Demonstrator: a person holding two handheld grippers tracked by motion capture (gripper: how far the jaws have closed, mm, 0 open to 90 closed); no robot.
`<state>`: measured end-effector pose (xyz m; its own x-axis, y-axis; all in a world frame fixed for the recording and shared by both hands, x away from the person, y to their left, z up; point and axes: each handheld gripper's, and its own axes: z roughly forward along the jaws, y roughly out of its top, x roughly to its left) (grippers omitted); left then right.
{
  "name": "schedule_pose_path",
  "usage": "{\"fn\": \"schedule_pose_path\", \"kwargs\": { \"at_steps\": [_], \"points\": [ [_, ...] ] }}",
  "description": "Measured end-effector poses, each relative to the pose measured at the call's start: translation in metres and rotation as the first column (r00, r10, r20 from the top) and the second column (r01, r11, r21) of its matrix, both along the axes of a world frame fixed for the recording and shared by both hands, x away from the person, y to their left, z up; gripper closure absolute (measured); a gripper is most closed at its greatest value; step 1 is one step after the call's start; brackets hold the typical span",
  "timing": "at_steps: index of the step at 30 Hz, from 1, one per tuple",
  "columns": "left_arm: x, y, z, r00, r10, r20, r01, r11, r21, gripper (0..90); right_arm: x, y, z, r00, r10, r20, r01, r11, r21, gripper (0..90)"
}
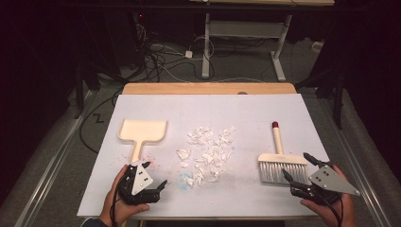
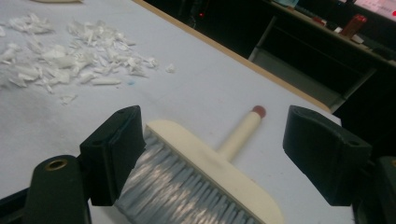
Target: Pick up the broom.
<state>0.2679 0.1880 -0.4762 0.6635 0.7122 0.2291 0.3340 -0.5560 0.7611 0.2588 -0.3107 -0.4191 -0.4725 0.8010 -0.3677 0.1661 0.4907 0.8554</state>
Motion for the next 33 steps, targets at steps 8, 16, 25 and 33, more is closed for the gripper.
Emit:
{"fn": "schedule_pose_path", "kwargs": {
  "at_steps": [8, 16, 25, 33],
  "points": [
    [-0.001, -0.003, 0.0, 0.9998, -0.019, 0.002, 0.019, 0.9998, 0.01, 17.1, 0.002, 0.004, -0.006, 0.9998, 0.002, -0.022, -0.002, 1.0, 0.001, 21.0],
    [0.003, -0.002, -0.002, 0.9994, -0.033, -0.005, 0.033, 0.9995, 0.002, 17.1, 0.004, 0.003, -0.004, 0.9993, -0.026, -0.028, 0.026, 1.0, -0.001, 22.4],
    [0.001, -0.006, -0.001, 0.9986, -0.053, -0.004, 0.053, 0.9986, 0.008, 17.1, 0.039, 0.001, 0.001, 0.9852, -0.11, -0.131, 0.114, 0.993, 0.016, 23.8],
    [0.001, -0.013, -0.002, 0.9976, -0.07, 0.003, 0.069, 0.9965, 0.047, 17.1, 0.102, 0.0, 0.007, 0.9223, -0.205, -0.328, 0.23, 0.973, 0.037, 25.1]
  ]
}}
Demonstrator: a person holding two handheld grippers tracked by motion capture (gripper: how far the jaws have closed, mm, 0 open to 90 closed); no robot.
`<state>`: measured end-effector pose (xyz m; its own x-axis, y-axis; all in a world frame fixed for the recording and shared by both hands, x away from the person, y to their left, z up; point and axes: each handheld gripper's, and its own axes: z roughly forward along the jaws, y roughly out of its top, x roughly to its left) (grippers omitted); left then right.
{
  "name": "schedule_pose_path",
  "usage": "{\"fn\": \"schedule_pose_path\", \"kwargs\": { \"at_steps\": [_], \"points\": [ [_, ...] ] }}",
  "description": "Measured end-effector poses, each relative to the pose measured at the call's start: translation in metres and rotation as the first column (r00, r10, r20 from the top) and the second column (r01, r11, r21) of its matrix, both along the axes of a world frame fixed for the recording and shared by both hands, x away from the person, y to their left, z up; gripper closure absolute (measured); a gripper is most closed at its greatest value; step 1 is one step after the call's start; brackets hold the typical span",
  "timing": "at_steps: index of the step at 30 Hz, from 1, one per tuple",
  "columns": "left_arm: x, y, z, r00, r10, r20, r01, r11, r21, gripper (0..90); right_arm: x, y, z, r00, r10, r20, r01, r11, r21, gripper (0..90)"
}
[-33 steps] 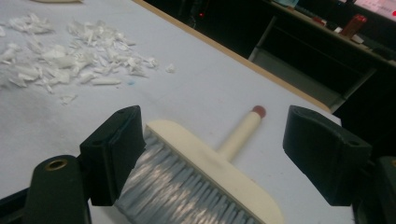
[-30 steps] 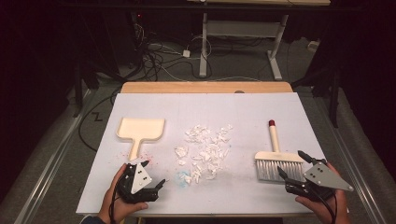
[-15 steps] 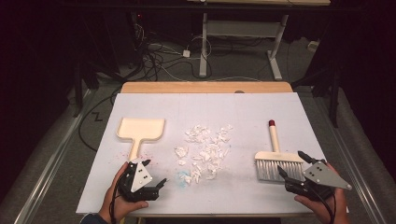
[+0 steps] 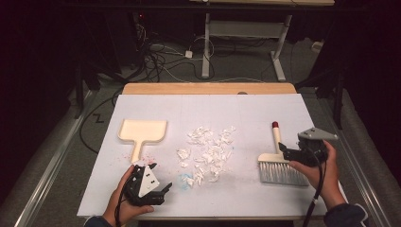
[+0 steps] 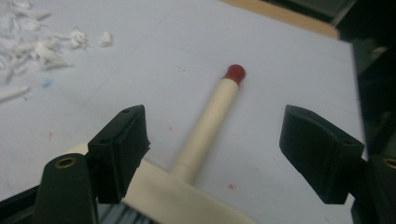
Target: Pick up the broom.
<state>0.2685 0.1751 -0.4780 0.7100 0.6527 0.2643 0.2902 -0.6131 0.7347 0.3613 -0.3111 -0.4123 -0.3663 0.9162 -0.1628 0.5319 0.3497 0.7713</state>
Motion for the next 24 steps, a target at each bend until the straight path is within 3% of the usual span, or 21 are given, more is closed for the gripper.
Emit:
{"fn": "schedule_pose_path", "kwargs": {
  "at_steps": [2, 3, 4, 5, 6, 7, 12, 13, 15, 17, 19, 20, 24],
  "points": [
    [0.0, 0.0, -0.001, 1.0, -0.002, -0.002, 0.002, 1.0, 0.001, 17.1, 0.017, -0.002, -0.003, 0.9963, -0.02, -0.084, 0.022, 0.999, 0.027, 30.9],
    [0.0, 0.001, -0.001, 1.0, -0.003, -0.003, 0.003, 1.0, 0.003, 17.1, 0.017, -0.002, -0.003, 0.9963, -0.02, -0.084, 0.022, 0.999, 0.027, 30.9],
    [0.0, 0.002, -0.001, 1.0, -0.004, -0.003, 0.004, 1.0, 0.001, 17.1, 0.032, -0.001, -0.012, 0.9859, -0.044, -0.161, 0.046, 0.999, 0.009, 30.7],
    [-0.001, 0.002, -0.001, 1.0, -0.005, -0.004, 0.005, 1.0, -0.005, 17.1, 0.032, -0.001, -0.012, 0.9859, -0.044, -0.161, 0.046, 0.999, 0.009, 30.7],
    [-0.001, 0.003, -0.001, 1.0, -0.005, -0.005, 0.005, 1.0, -0.008, 17.1, 0.044, 0.001, -0.022, 0.9718, -0.076, -0.223, 0.079, 0.997, 0.005, 30.7],
    [-0.001, 0.003, -0.001, 1.0, -0.004, -0.005, 0.004, 1.0, -0.007, 17.1, 0.044, 0.001, -0.022, 0.9718, -0.076, -0.223, 0.079, 0.997, 0.005, 30.7],
    [-0.002, 0.003, -0.001, 1.0, -0.007, -0.004, 0.007, 1.0, 0.002, 17.1, 0.061, 0.009, -0.044, 0.9389, -0.101, -0.329, 0.093, 0.995, -0.04, 42.3],
    [-0.003, 0.004, -0.001, 1.0, -0.007, -0.004, 0.007, 1.0, 0.003, 17.1, 0.06, 0.009, -0.044, 0.9428, -0.066, -0.327, 0.06, 0.998, -0.03, 49.3],
    [-0.003, 0.005, -0.001, 1.0, -0.004, -0.003, 0.004, 1.0, -0.002, 17.1, 0.06, 0.009, -0.044, 0.9418, -0.062, -0.33, 0.059, 0.998, -0.022, 50.8],
    [-0.003, 0.005, -0.001, 1.0, 0.001, -0.007, -0.001, 1.0, -0.005, 17.1, 0.061, 0.01, -0.044, 0.9442, -0.037, -0.327, 0.034, 0.999, -0.014, 60.9],
    [-0.003, 0.004, -0.001, 1.0, -0.003, -0.009, 0.003, 1.0, -0.008, 17.1, 0.061, 0.011, -0.044, 0.9454, -0.031, -0.324, 0.025, 0.999, -0.024, 62.9],
    [-0.004, 0.004, -0.001, 0.9999, -0.004, -0.01, 0.004, 1.0, -0.008, 17.2, 0.061, 0.013, -0.043, 0.9457, -0.018, -0.325, 0.008, 0.999, -0.032, 68.2],
    [-0.004, 0.003, -0.001, 0.9999, -0.007, -0.013, 0.007, 0.9999, -0.009, 17.2, 0.061, 0.015, -0.043, 0.9468, 0.005, -0.322, -0.019, 0.999, -0.04, 71.4]
  ]
}}
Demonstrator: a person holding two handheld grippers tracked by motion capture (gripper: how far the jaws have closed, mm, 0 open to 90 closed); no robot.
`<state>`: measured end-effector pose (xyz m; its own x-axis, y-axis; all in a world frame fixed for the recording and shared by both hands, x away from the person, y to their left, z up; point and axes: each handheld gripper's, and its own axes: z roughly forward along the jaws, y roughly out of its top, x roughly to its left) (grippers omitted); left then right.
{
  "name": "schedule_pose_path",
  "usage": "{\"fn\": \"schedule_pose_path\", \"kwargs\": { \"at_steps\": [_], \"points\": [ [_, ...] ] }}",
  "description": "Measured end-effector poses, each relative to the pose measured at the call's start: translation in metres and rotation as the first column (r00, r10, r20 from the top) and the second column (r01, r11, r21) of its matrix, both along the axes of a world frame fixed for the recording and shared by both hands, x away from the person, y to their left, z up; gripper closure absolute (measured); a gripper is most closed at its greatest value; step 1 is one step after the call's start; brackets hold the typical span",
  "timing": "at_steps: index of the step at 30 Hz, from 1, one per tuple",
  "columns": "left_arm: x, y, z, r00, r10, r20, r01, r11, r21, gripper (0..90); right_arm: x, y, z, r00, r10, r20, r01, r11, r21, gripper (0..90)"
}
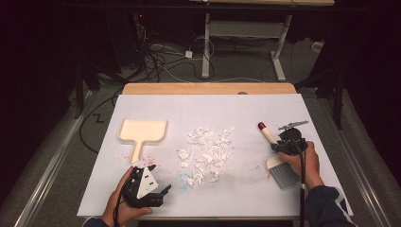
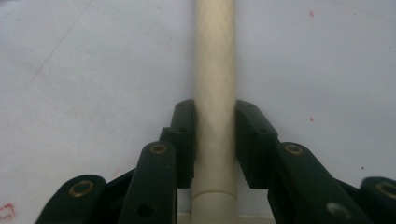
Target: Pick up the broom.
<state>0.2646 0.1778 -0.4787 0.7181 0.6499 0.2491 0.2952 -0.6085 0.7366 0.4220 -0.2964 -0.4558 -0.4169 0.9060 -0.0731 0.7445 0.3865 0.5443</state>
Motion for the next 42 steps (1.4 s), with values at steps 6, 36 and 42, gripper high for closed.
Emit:
{"fn": "schedule_pose_path", "kwargs": {
  "at_steps": [6, 36, 42],
  "points": [
    [0.001, -0.002, -0.001, 1.0, 0.002, -0.002, -0.002, 1.0, 0.009, 17.6, 0.0, -0.003, 0.0, 0.9998, 0.019, 0.004, -0.019, 1.0, 0.011, 71.5],
    [0.003, -0.07, 0.05, 0.9894, -0.144, -0.021, 0.132, 0.9524, -0.275, 20.5, -0.095, 0.014, 0.092, 0.8956, 0.111, 0.431, -0.214, 0.956, 0.199, 71.8],
    [0.012, -0.124, 0.058, 0.9717, -0.231, -0.048, 0.199, 0.9114, -0.36, 21.4, -0.107, 0.04, 0.092, 0.8709, 0.149, 0.468, -0.255, 0.952, 0.171, 71.7]
  ]
}}
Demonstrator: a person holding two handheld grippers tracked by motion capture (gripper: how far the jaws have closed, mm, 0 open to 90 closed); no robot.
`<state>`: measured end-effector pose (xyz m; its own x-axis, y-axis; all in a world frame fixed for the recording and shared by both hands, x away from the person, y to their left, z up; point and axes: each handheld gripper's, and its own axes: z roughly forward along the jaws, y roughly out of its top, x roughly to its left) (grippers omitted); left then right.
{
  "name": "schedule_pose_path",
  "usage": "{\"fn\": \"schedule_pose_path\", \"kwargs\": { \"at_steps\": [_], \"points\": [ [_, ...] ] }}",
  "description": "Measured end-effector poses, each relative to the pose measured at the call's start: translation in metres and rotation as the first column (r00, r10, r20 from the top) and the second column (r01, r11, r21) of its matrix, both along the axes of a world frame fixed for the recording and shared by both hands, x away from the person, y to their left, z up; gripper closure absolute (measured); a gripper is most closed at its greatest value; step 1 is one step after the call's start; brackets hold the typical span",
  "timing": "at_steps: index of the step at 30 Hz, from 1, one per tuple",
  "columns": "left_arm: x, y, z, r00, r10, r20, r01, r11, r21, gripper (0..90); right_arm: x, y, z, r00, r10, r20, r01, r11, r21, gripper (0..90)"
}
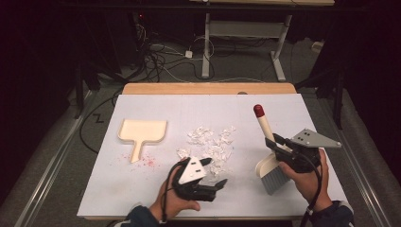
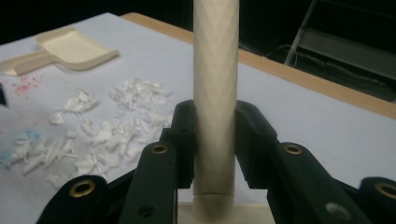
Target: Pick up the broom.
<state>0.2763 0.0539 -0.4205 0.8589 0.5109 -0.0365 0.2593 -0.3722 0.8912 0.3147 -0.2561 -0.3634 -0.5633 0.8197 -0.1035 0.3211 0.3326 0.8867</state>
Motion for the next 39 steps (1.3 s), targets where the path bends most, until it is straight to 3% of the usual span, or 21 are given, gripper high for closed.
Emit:
{"fn": "schedule_pose_path", "kwargs": {
  "at_steps": [2, 5, 7, 8, 9, 11, 12, 15, 19, 20, 24, 26, 28, 29, 30, 32, 33, 34, 36, 37, 39],
  "points": [
    [0.004, -0.03, 0.001, 0.9981, -0.048, -0.039, 0.046, 0.9979, -0.045, 21.9, -0.004, 0.01, -0.002, 0.9997, 0.023, 0.008, -0.023, 1.0, -0.017, 71.7],
    [0.005, -0.048, 0.0, 0.995, -0.077, -0.063, 0.073, 0.9948, -0.071, 22.4, -0.013, 0.024, -0.003, 0.9982, 0.049, 0.035, -0.048, 0.998, -0.028, 71.7],
    [0.01, -0.06, -0.003, 0.9866, -0.111, -0.119, 0.097, 0.9876, -0.124, 24.1, -0.019, 0.032, -0.004, 0.9968, 0.062, 0.05, -0.061, 0.998, -0.024, 71.7],
    [0.011, -0.064, -0.004, 0.9861, -0.102, -0.131, 0.087, 0.989, -0.12, 27.6, -0.022, 0.036, -0.004, 0.9963, 0.065, 0.056, -0.063, 0.998, -0.025, 71.7],
    [0.013, -0.068, -0.006, 0.9852, -0.1, -0.139, 0.084, 0.9896, -0.117, 31.1, -0.026, 0.04, -0.005, 0.9951, 0.062, 0.077, -0.061, 0.998, -0.021, 71.7],
    [0.016, -0.071, -0.012, 0.9741, -0.144, -0.174, 0.115, 0.9791, -0.168, 40.6, -0.031, 0.047, -0.004, 0.9925, 0.083, 0.09, -0.08, 0.996, -0.034, 71.7],
    [0.016, -0.071, -0.012, 0.9741, -0.144, -0.174, 0.115, 0.9791, -0.168, 47.2, -0.035, 0.049, -0.004, 0.9913, 0.077, 0.107, -0.074, 0.997, -0.028, 71.6],
    [0.022, -0.065, -0.015, 0.9636, -0.163, -0.212, 0.122, 0.9736, -0.193, 57.6, -0.038, 0.054, -0.003, 0.9898, 0.093, 0.108, -0.089, 0.995, -0.043, 71.6],
    [0.027, -0.053, -0.014, 0.9677, -0.153, -0.2, 0.117, 0.9762, -0.183, 64.6, -0.042, 0.054, 0.001, 0.9885, 0.088, 0.123, -0.085, 0.996, -0.034, 70.6],
    [0.028, -0.049, -0.011, 0.9719, -0.148, -0.184, 0.122, 0.9818, -0.146, 64.7, -0.042, 0.052, 0.004, 0.9891, 0.101, 0.107, -0.097, 0.994, -0.041, 69.1],
    [0.029, -0.041, -0.008, 0.9747, -0.146, -0.169, 0.129, 0.986, -0.106, 64.9, -0.043, 0.05, 0.006, 0.9881, 0.123, 0.093, -0.118, 0.991, -0.057, 65.8],
    [0.03, -0.029, -0.002, 0.9798, -0.148, -0.134, 0.142, 0.9884, -0.054, 64.9, -0.042, 0.045, 0.009, 0.9849, 0.153, 0.082, -0.146, 0.986, -0.084, 59.3],
    [0.032, -0.02, 0.002, 0.979, -0.165, -0.12, 0.162, 0.9863, -0.03, 64.9, -0.036, 0.038, 0.008, 0.9787, 0.204, 0.017, -0.202, 0.974, -0.107, 52.4],
    [0.032, -0.02, 0.002, 0.979, -0.165, -0.12, 0.162, 0.9863, -0.03, 64.9, -0.036, 0.038, 0.008, 0.9787, 0.204, 0.017, -0.202, 0.974, -0.107, 52.4],
    [0.031, -0.012, 0.006, 0.9779, -0.183, -0.101, 0.186, 0.9825, 0.016, 64.9, -0.03, 0.031, 0.004, 0.9619, 0.271, -0.035, -0.273, 0.956, -0.109, 48.7],
    [0.031, -0.008, 0.007, 0.9748, -0.199, -0.1, 0.203, 0.9789, 0.025, 64.9, -0.026, 0.026, -0.001, 0.9311, 0.359, -0.066, -0.364, 0.925, -0.107, 44.1],
    [0.031, -0.005, 0.008, 0.9676, -0.227, -0.109, 0.232, 0.9721, 0.033, 64.8, -0.025, 0.026, -0.004, 0.9242, 0.374, -0.079, -0.381, 0.918, -0.108, 41.7],
    [0.026, -0.003, 0.01, 0.9592, -0.265, -0.098, 0.272, 0.9597, 0.069, 64.8, -0.024, 0.027, -0.007, 0.9062, 0.409, -0.107, -0.419, 0.904, -0.091, 40.8],
    [0.024, -0.003, 0.01, 0.9572, -0.273, -0.097, 0.282, 0.9553, 0.09, 64.8, -0.022, 0.033, -0.012, 0.8784, 0.457, -0.14, -0.473, 0.874, -0.11, 38.5],
    [0.021, -0.003, 0.009, 0.9469, -0.307, -0.094, 0.317, 0.9421, 0.11, 64.7, -0.023, 0.036, -0.014, 0.8645, 0.479, -0.152, -0.498, 0.857, -0.131, 38.9],
    [0.017, -0.005, 0.007, 0.9363, -0.339, -0.09, 0.349, 0.9275, 0.134, 64.7, -0.024, 0.042, -0.019, 0.8304, 0.527, -0.181, -0.552, 0.821, -0.143, 39.1]
  ]
}}
